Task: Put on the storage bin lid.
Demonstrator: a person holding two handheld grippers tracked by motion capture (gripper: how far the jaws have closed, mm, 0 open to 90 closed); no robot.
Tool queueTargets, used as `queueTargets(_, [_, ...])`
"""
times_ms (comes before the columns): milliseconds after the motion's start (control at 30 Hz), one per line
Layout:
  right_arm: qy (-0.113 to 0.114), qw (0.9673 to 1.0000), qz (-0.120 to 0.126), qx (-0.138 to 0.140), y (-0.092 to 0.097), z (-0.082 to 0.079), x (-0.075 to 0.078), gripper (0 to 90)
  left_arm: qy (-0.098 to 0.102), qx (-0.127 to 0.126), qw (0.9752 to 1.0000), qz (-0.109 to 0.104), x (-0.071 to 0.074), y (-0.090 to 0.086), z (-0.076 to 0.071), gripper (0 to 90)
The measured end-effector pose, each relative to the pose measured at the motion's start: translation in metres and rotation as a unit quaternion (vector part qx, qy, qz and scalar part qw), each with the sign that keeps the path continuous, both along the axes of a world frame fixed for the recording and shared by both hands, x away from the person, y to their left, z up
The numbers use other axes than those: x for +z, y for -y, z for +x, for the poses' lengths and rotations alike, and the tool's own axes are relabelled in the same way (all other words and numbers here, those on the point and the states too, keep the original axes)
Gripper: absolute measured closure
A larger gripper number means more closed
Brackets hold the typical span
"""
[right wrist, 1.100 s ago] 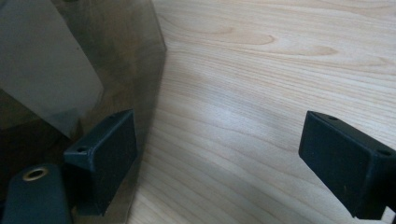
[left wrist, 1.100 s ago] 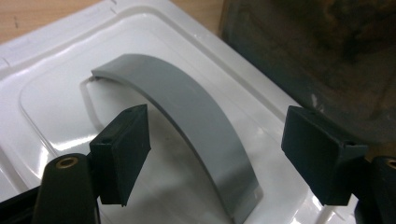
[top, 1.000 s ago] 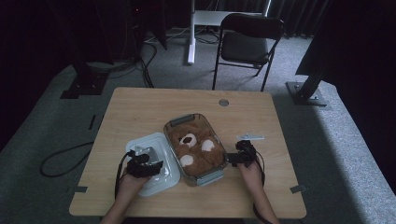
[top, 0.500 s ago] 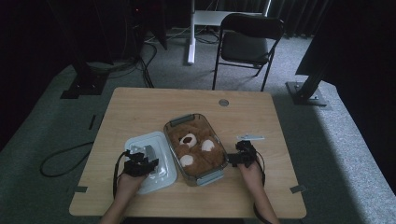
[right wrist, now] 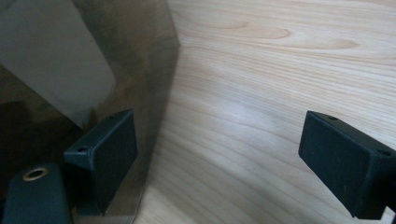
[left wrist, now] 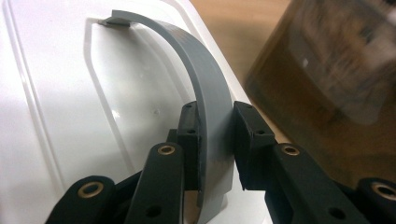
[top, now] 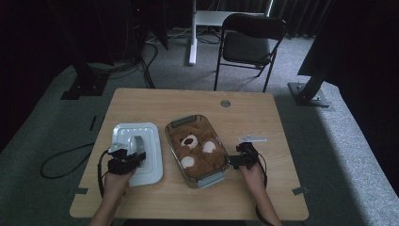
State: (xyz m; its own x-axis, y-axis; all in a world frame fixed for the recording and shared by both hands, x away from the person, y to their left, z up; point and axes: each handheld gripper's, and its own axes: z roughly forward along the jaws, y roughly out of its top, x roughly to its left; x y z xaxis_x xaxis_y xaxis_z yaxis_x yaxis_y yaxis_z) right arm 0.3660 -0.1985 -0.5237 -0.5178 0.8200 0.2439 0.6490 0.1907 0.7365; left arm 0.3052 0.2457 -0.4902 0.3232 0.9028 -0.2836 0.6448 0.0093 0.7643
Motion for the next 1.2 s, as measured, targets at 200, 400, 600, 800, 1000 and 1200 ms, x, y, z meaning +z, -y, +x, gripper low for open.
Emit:
queueTargets(200, [-0.005,0.9997,0.006,0.021,-0.006,-0.001,-0.002,11.1,0.029,-0.007,0.9993,-0.023,0.026,-0.011,-0.012,75.4])
queueTargets(400, [0.001,0.9992,0.0,0.039,-0.015,-0.004,-0.002,11.1,0.064,-0.034,0.9968,-0.032,0.055,-0.008,-0.026,75.4])
queueTargets(600, [0.0,0.999,-0.005,0.045,-0.026,-0.005,-0.005,11.7,0.097,-0.061,0.9924,-0.044,0.079,0.001,-0.037,75.5])
queueTargets(800, [0.004,0.9982,-0.01,0.059,-0.039,-0.008,-0.006,12.2,0.105,-0.083,0.9898,-0.047,0.089,0.012,-0.038,75.7])
queueTargets(1000, [0.007,0.9971,-0.01,0.075,-0.054,-0.011,-0.005,12.2,0.102,-0.105,0.9878,-0.053,0.088,0.026,-0.036,75.7])
queueTargets(1200, [0.012,0.9956,-0.014,0.091,-0.07,-0.014,-0.004,12.2,0.097,-0.129,0.9846,-0.068,0.09,0.038,-0.036,75.7])
